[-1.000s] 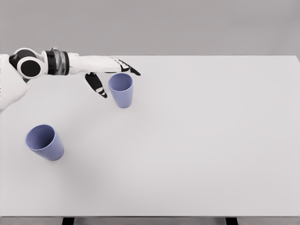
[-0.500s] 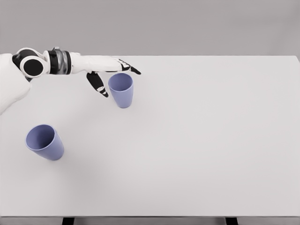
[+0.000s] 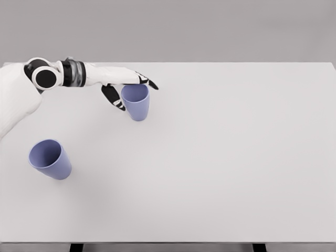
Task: Place the right cup on the left cup with left arm
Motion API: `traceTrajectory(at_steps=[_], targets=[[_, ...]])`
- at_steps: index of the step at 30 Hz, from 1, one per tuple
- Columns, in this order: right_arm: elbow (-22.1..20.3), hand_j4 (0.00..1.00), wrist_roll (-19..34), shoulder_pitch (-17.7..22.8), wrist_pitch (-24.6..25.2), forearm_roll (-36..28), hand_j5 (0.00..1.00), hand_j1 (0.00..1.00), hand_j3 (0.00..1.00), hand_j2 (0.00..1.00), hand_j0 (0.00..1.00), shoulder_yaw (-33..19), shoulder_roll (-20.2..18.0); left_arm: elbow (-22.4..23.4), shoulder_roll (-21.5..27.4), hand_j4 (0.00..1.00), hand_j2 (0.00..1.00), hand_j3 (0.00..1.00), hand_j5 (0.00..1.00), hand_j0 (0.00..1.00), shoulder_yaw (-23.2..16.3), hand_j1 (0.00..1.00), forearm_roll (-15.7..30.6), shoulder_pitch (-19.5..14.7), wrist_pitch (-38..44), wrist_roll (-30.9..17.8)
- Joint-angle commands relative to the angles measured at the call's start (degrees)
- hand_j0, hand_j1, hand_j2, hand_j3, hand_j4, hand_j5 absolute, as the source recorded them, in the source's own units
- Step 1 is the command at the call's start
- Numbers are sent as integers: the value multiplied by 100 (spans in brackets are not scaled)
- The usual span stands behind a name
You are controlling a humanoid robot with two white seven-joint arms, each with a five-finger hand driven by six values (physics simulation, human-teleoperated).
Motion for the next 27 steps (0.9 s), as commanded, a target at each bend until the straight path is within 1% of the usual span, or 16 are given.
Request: traceTrajectory(at_steps=[1,2,3,4,14,16,18,22,27], targets=[[1,100,-2,0,-1,2,100,100,100,100,100,0,0,4,-7,63,63,63,63,63,7,63,34,-9,15,2],[1,100,-2,0,-1,2,100,100,100,100,100,0,0,4,-7,62,62,62,62,62,7,62,34,0,15,2],[1,100,6,0,-1,2,100,100,100,100,100,0,0,4,2,56,56,56,56,56,16,56,34,0,15,2],[1,100,6,0,-1,2,100,100,100,100,100,0,0,4,2,52,52,52,52,52,16,52,34,0,15,2],[1,100,6,0,-1,2,100,100,100,100,100,0,0,-146,72,50,50,50,50,50,24,50,69,9,15,2],[1,100,6,0,-1,2,100,100,100,100,100,0,0,-348,108,48,48,48,48,48,24,48,113,0,15,2],[1,100,-3,0,-1,2,100,100,100,100,100,0,0,-743,450,47,47,47,47,47,60,47,174,-17,15,2],[1,100,-2,0,-1,2,100,100,100,100,100,0,0,-1473,1144,47,47,47,47,47,33,47,622,-26,15,2],[1,100,-3,0,-1,2,100,100,100,100,100,0,0,-2263,1856,45,45,45,45,45,24,45,1062,-26,15,2]])
